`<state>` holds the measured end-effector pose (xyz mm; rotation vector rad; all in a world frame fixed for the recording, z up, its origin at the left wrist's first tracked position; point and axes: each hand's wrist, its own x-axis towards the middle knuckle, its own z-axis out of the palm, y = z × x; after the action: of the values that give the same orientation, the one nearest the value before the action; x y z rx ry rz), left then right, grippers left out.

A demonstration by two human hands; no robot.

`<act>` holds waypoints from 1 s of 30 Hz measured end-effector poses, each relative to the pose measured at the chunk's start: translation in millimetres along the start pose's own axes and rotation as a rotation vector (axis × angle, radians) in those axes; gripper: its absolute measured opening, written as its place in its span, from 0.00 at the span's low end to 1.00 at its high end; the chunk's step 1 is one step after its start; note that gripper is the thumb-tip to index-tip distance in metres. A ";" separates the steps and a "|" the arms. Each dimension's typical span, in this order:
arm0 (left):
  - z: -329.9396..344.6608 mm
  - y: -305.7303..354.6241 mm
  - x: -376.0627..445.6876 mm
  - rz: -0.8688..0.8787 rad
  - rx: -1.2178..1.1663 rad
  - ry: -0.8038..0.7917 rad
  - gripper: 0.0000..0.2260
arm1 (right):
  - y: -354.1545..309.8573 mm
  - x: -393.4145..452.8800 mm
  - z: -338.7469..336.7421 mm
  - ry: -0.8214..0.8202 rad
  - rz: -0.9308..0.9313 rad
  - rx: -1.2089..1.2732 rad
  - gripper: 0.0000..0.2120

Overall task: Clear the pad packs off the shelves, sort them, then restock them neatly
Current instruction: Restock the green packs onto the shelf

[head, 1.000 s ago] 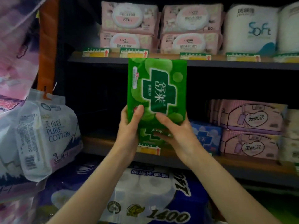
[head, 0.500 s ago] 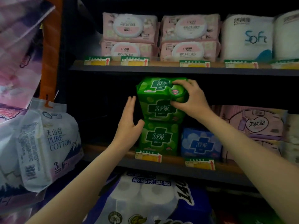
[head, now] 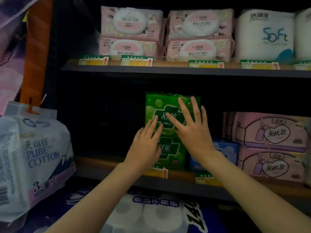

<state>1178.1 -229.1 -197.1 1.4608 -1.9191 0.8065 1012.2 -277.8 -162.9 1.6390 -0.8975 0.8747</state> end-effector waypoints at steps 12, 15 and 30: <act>14.2 -6.6 24.7 -0.120 -0.302 -0.325 0.31 | 12.7 37.1 29.8 -0.421 0.079 0.188 0.36; 8.0 -4.1 19.9 -0.121 -0.365 -0.358 0.32 | 13.0 39.9 20.3 -0.465 0.073 0.215 0.36; -13.1 16.1 -310.9 -0.135 -0.417 -0.036 0.12 | -159.1 -203.8 -115.8 -0.385 -0.138 0.956 0.13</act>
<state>1233.2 -25.1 -426.2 1.3307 -1.8517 0.2948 1046.6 -106.8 -386.2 2.7292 -0.6165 0.9732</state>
